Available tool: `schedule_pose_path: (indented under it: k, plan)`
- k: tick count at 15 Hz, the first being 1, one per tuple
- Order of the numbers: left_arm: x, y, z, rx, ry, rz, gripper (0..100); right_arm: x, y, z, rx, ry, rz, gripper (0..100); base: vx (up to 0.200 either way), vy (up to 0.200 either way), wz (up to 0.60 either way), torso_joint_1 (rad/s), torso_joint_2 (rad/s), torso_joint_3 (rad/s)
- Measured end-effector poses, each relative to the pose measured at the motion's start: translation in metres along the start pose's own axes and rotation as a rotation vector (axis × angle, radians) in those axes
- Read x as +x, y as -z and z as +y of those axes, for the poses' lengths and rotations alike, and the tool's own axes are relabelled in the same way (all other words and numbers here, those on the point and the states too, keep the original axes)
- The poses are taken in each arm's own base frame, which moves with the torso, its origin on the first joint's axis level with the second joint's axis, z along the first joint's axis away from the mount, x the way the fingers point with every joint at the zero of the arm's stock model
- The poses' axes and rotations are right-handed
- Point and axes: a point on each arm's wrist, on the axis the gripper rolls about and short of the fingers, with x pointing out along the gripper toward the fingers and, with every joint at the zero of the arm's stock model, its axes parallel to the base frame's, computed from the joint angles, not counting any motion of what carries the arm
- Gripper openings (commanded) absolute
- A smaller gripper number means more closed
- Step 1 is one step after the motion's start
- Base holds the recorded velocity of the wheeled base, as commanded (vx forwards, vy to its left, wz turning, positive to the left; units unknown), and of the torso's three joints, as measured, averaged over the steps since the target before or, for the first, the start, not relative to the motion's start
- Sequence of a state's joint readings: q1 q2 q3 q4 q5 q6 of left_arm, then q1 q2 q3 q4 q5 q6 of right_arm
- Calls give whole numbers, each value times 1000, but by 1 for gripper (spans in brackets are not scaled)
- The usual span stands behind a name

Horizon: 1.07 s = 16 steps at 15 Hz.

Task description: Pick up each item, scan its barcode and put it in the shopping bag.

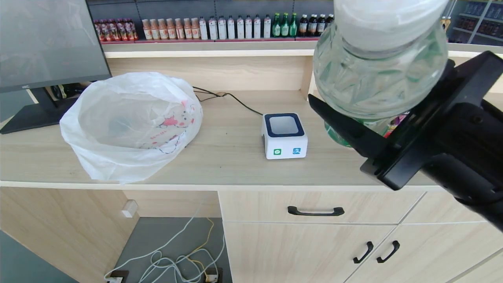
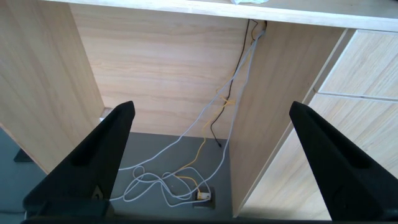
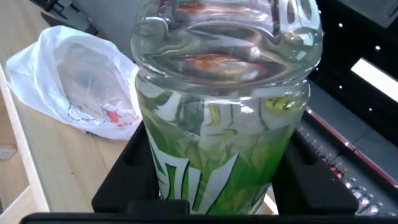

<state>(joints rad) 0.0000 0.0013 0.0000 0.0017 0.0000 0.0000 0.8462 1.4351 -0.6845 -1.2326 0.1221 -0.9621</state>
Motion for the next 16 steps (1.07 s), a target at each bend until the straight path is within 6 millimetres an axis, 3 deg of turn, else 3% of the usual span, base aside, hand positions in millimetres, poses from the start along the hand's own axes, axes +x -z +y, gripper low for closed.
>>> schedule_pose_path:
  k: [4, 8, 12, 16]
  plan:
    - [0, 0, 0, 0, 0, 0, 100, 9, 17, -26, 137, 103, 47, 0, 0, 0, 0, 0, 0, 0]
    - [0, 0, 0, 0, 0, 0, 100, 16, 38, -47, 426, 199, 71, 0, 0, 0, 0, 0, 0, 0]
    - [0, 0, 0, 0, 0, 0, 100, 6, 72, -61, 681, 303, 177, 0, 0, 0, 0, 0, 0, 0]
    - [0, 0, 0, 0, 0, 0, 100, -6, 95, -72, 789, 476, 253, 0, 0, 0, 0, 0, 0, 0]
